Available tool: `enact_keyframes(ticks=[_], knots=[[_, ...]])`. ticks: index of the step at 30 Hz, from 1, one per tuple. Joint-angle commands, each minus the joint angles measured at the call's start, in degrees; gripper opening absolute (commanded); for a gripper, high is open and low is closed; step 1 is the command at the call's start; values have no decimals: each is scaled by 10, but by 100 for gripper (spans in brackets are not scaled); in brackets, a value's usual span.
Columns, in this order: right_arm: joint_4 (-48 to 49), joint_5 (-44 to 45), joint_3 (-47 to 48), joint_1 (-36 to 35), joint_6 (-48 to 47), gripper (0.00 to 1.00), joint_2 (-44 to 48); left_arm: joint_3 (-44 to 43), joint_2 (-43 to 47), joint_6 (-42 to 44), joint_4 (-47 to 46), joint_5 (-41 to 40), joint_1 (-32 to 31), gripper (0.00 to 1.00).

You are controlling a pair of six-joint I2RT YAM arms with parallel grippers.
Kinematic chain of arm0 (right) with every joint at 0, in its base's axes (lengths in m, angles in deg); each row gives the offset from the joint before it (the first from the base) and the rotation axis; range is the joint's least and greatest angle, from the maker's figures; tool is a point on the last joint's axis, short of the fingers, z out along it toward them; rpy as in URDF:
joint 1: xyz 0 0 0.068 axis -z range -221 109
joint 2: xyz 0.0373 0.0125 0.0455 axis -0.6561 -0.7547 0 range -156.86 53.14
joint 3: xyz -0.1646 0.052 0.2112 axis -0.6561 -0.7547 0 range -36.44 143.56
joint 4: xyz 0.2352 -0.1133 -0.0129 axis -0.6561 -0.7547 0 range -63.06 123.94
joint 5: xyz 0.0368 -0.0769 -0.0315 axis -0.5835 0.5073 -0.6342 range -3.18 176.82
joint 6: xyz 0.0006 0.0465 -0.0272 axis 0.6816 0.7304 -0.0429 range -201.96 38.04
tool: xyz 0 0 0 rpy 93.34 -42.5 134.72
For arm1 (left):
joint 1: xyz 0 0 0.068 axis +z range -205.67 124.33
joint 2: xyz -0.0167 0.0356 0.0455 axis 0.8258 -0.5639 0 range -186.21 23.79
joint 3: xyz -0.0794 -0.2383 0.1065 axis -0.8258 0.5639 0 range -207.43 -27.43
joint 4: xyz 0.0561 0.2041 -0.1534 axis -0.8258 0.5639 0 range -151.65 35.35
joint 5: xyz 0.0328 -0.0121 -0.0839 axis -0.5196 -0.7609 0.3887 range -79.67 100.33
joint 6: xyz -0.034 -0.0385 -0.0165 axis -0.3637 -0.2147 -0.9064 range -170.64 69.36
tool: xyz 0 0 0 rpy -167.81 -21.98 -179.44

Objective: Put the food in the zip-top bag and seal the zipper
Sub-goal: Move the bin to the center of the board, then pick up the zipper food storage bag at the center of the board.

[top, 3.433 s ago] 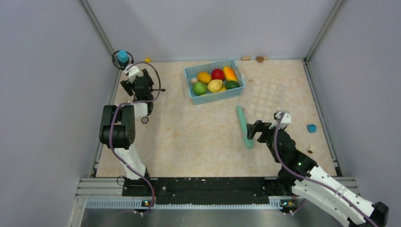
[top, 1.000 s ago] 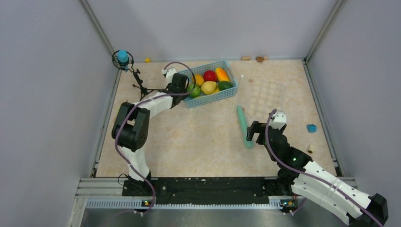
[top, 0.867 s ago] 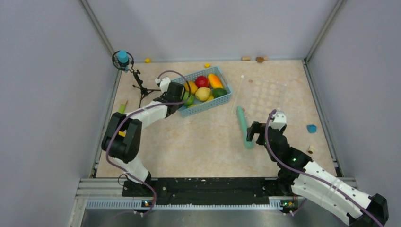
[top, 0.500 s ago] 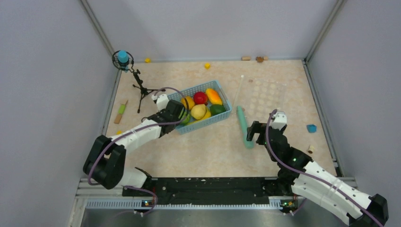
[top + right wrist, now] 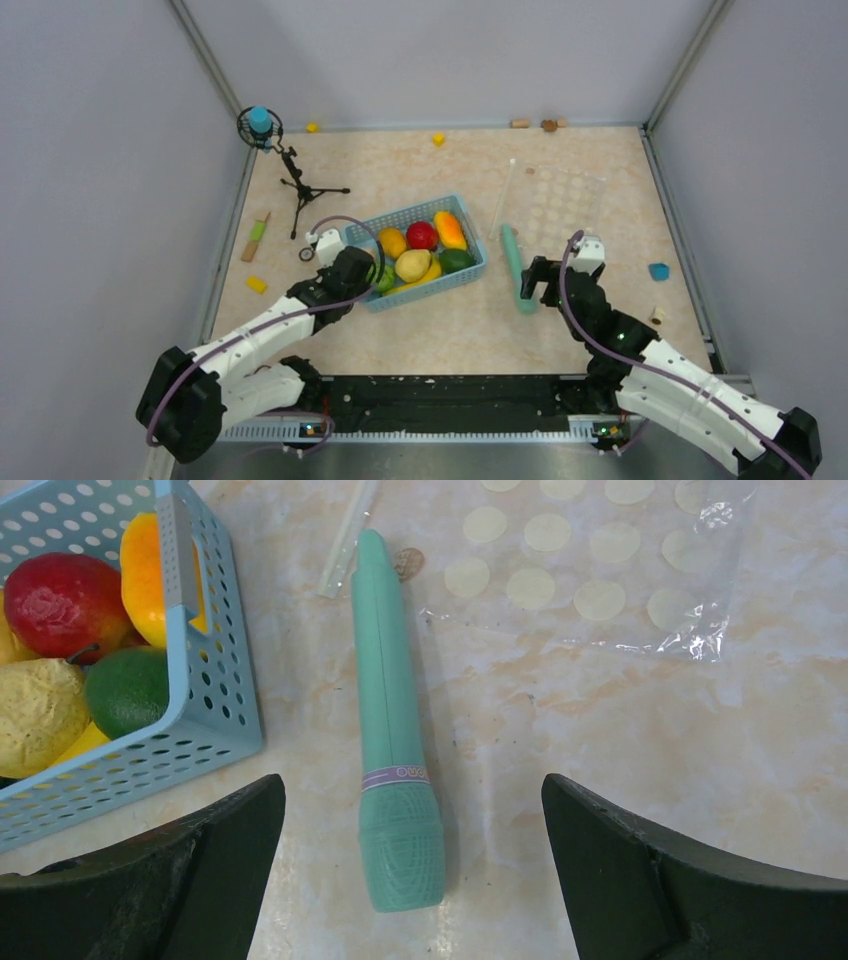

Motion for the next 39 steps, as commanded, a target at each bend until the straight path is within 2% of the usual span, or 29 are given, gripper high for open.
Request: enact_keyframes(ticks=[1,5,7,9,11,13,17,20,26,30,33,39], knots=[[14,-9,33,-3,2,99,-4,18,24,24,40,39,-6,4],[17,-12,32,-3,0,99,-4,-5,44,58,72,38,-9,5],[17,-14,32,-3,-1,99,-3,-22,50,83,90,37,-9,11],[16,-15,33,-3,-2,99,-4,-40,54,90,117,23,-9,26],[15,-16,34,-3,-2,99,-4,-53,60,88,142,9,-9,50],[14,-14,34,-3,-2,99,-5,-63,75,76,161,-9,-9,69],[15,-6,42,-3,-3,99,-18,-85,131,68,154,-15,-9,84],[18,10,71,-3,-16,99,-47,-103,174,74,105,-18,-9,94],[8,35,186,17,-33,99,-188,-109,166,136,-45,30,-9,96],[-10,-32,294,83,-47,99,-328,-93,128,176,-120,51,-9,97],[-11,-94,368,138,-58,99,-431,-56,103,188,-184,20,-8,96],[-25,-117,538,191,-80,98,-664,-13,85,206,-262,14,-5,97]])
